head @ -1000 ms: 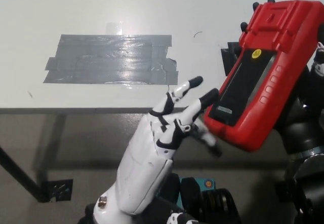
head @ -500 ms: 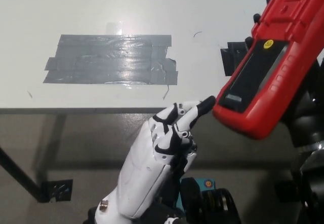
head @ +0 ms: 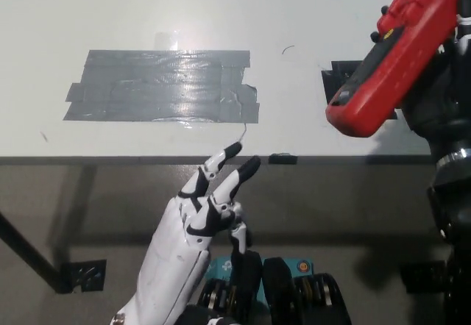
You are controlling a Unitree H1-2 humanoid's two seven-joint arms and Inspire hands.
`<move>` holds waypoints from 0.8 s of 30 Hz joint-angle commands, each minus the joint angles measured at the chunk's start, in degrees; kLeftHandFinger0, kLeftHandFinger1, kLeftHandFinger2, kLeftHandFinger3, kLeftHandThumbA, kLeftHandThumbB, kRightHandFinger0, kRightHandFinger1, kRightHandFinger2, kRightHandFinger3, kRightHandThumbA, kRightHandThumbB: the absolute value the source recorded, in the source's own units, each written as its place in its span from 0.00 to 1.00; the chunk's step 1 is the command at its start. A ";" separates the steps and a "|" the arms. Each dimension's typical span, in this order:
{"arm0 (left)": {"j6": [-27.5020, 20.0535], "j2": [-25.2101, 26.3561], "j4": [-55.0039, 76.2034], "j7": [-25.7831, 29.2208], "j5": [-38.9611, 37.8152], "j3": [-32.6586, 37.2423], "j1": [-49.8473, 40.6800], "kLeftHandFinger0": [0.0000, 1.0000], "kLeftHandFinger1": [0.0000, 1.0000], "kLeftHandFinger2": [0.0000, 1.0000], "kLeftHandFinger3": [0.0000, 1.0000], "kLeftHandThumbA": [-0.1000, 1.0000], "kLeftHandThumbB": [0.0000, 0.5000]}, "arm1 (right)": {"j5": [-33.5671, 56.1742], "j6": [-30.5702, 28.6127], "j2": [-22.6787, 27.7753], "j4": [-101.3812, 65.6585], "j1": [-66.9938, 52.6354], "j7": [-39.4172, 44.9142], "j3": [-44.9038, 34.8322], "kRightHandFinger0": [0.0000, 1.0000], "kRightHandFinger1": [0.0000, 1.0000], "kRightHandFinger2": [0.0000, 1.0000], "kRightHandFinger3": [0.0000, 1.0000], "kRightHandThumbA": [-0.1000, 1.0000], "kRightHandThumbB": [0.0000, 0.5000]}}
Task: The robot first picks the multimeter with right hand and then unfolds the black stand on the back of it using left hand
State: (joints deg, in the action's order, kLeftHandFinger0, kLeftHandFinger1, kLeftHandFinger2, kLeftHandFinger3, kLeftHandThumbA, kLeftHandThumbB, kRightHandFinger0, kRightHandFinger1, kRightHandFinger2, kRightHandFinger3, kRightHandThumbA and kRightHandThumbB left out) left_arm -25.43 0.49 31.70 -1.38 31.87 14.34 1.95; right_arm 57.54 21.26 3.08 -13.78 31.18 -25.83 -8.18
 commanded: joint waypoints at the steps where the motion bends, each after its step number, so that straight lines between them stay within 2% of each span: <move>1: -1.50 3.54 0.96 6.14 3.15 -1.75 -3.90 1.00 0.20 0.11 1.00 1.00 0.58 | -31.84 -12.72 8.29 12.44 13.08 2.18 6.73 0.00 0.26 0.70 0.72 0.00 0.35; 2: -1.50 4.03 0.80 6.51 3.11 -1.83 -4.11 1.00 0.22 0.13 1.00 1.00 0.55 | -35.63 -13.74 9.67 14.50 13.91 1.90 8.56 0.00 0.25 0.69 0.71 0.00 0.32; 3: -1.50 4.56 0.73 6.82 2.87 -1.95 -4.45 1.00 0.27 0.20 1.00 1.00 0.55 | -38.40 -14.57 10.71 16.63 14.83 1.73 10.12 0.02 0.27 0.70 0.71 0.00 0.33; 4: -1.50 5.09 0.79 6.83 2.53 -2.41 -5.04 1.00 0.40 0.40 1.00 1.00 0.53 | -43.00 -14.10 12.11 19.30 16.22 -0.23 12.84 0.26 0.33 0.67 0.70 0.00 0.35; 5: -1.50 5.29 0.92 6.74 2.42 -2.67 -5.69 1.00 0.46 0.48 1.00 1.00 0.53 | -46.58 -12.96 13.10 20.77 17.03 -2.33 14.91 0.32 0.23 0.55 0.62 0.00 0.38; 6: -1.50 5.12 0.92 7.16 2.99 -3.29 -6.66 1.00 0.65 0.75 1.00 1.00 0.54 | -47.55 -14.05 13.46 22.86 17.94 -2.09 15.82 0.14 0.12 0.52 0.61 0.00 0.29; 7: -1.50 5.05 0.73 7.75 3.42 -3.71 -7.09 1.00 0.70 0.80 1.00 1.00 0.54 | -47.94 -14.96 13.74 24.53 18.79 -1.72 16.35 0.09 0.12 0.52 0.61 0.00 0.31; 8: -1.50 5.02 0.65 7.95 3.84 -3.97 -7.22 1.00 0.76 0.86 1.00 1.00 0.54 | -48.39 -15.04 14.09 25.36 19.27 -1.55 16.93 0.01 0.11 0.58 0.69 0.00 0.26; 9: -1.50 4.96 0.28 8.39 5.20 -4.50 -7.65 1.00 0.81 0.93 1.00 1.00 0.53 | -49.84 -16.34 14.98 28.26 20.56 -1.11 18.34 0.00 0.16 0.70 0.75 0.00 0.23; 10: -1.50 5.02 0.18 8.36 5.15 -4.70 -7.83 1.00 0.83 0.94 1.00 1.00 0.54 | -50.91 -16.85 15.35 29.74 21.19 -1.45 19.08 0.00 0.18 0.74 0.77 0.00 0.23; 11: -1.50 5.64 -0.20 8.77 5.16 -4.73 -8.17 1.00 0.84 0.95 1.00 1.00 0.52 | -53.23 -18.88 16.04 33.96 22.60 -2.57 20.61 0.00 0.25 0.77 0.76 0.00 0.27; 12: -1.50 6.05 -0.45 9.23 5.33 -4.58 -8.34 1.00 0.85 0.96 1.00 1.00 0.52 | -54.11 -20.39 16.22 36.17 23.22 -2.99 21.16 0.02 0.29 0.72 0.75 0.00 0.30; 14: -1.50 6.65 -1.03 9.53 5.82 -4.42 -8.71 1.00 0.84 0.95 1.00 1.00 0.51 | -55.29 -22.81 16.85 42.21 25.14 -4.25 22.52 0.00 0.24 0.62 0.71 0.00 0.33; 17: -1.50 7.05 -1.65 8.84 5.73 -4.43 -9.24 1.00 0.86 0.95 1.00 1.00 0.51 | -56.22 -23.81 17.49 46.81 26.87 -5.39 23.92 0.00 0.23 0.56 0.69 0.00 0.31; 18: -1.50 6.95 -2.14 8.44 5.69 -4.63 -9.02 1.00 0.86 0.94 1.00 1.00 0.53 | -55.80 -23.40 17.67 48.21 27.91 -5.45 24.11 0.00 0.22 0.59 0.71 0.00 0.30; 19: -1.50 7.24 -2.46 8.76 5.82 -4.39 -9.13 1.00 0.88 0.94 1.00 1.00 0.52 | -55.94 -24.41 17.53 49.73 28.51 -6.04 24.30 0.00 0.23 0.65 0.71 0.00 0.28; 20: -1.50 7.59 -2.98 9.61 5.99 -4.00 -9.26 1.00 0.90 0.94 1.00 1.00 0.50 | -56.44 -25.10 17.36 50.88 29.08 -6.95 24.64 0.43 0.29 0.63 0.68 0.00 0.28; 21: -1.50 7.82 -3.54 10.17 6.05 -3.86 -9.35 1.00 0.91 0.94 1.00 1.00 0.49 | -57.18 -24.84 17.33 51.95 29.86 -7.99 25.32 0.94 0.33 0.60 0.68 0.00 0.31; 22: -1.50 7.92 -4.10 10.68 6.19 -3.82 -9.41 1.00 0.91 0.95 1.00 1.00 0.48 | -57.78 -24.66 17.37 52.74 30.52 -8.57 25.94 0.69 0.26 0.59 0.68 0.00 0.31; 23: -1.50 7.96 -4.27 10.87 6.26 -3.79 -9.44 1.00 0.92 0.95 1.00 1.00 0.48 | -57.93 -24.80 17.39 53.12 30.75 -8.76 26.19 0.53 0.22 0.59 0.70 0.00 0.31; 24: -1.50 8.29 -5.23 11.57 6.26 -3.71 -9.49 1.00 0.92 0.95 1.00 1.00 0.48 | -58.04 -26.21 17.44 54.04 31.40 -8.01 26.70 0.15 0.16 0.60 0.70 0.00 0.27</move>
State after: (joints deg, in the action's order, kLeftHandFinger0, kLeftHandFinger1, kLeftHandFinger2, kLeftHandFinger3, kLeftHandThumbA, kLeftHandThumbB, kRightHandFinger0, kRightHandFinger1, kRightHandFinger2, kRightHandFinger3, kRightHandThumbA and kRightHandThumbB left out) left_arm -25.39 6.25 28.94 -1.32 34.54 11.65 -4.80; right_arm 29.82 18.95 14.30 27.87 41.28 -28.54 9.70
